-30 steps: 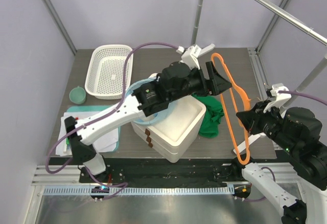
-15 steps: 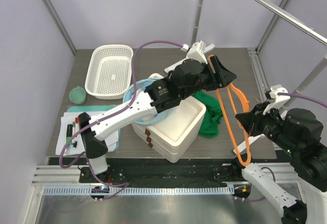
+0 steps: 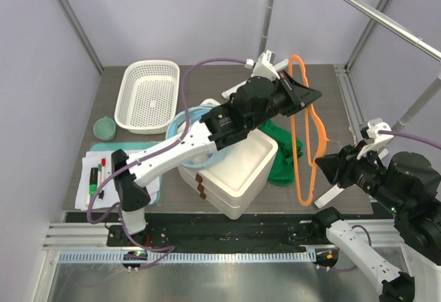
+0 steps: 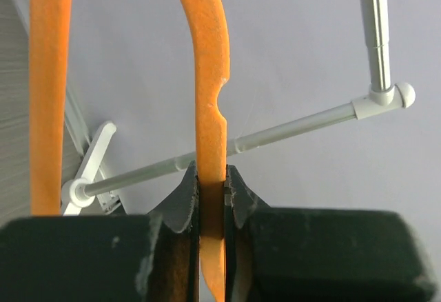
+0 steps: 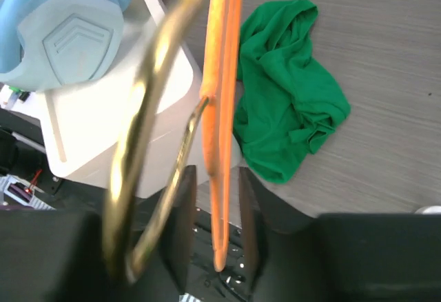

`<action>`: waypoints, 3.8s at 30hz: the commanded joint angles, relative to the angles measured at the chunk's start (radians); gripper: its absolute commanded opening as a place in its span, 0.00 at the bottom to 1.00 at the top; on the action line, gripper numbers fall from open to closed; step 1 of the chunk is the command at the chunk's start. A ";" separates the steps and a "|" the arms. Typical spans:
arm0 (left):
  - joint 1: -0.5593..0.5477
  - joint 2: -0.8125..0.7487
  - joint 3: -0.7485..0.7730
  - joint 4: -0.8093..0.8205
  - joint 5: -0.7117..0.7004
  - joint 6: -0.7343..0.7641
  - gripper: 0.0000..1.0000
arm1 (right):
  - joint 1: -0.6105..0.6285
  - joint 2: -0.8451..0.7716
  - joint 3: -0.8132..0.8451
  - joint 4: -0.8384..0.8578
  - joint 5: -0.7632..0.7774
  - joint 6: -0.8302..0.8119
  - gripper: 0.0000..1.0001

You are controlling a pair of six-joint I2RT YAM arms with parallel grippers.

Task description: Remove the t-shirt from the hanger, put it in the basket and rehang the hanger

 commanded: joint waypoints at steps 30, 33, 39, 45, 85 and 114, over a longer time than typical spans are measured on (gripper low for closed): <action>-0.020 -0.238 -0.208 0.021 -0.260 -0.387 0.00 | -0.001 -0.322 -0.285 0.281 -0.156 0.232 0.54; -0.023 -0.238 -0.208 0.007 -0.295 -0.398 0.00 | -0.001 -0.317 -0.289 0.302 -0.174 0.252 0.41; -0.027 -0.204 -0.168 0.018 -0.314 -0.384 0.00 | -0.001 -0.308 -0.304 0.330 -0.226 0.288 0.31; -0.027 -0.204 -0.172 0.035 -0.299 -0.347 0.00 | -0.001 -0.279 -0.288 0.308 -0.268 0.305 0.25; -0.030 -1.028 -0.705 -0.117 0.033 0.366 0.84 | -0.001 0.396 0.108 0.627 0.369 0.343 0.01; -0.030 -1.106 -0.666 -0.280 -0.018 0.386 0.83 | -0.001 0.738 0.303 0.644 0.662 0.429 0.01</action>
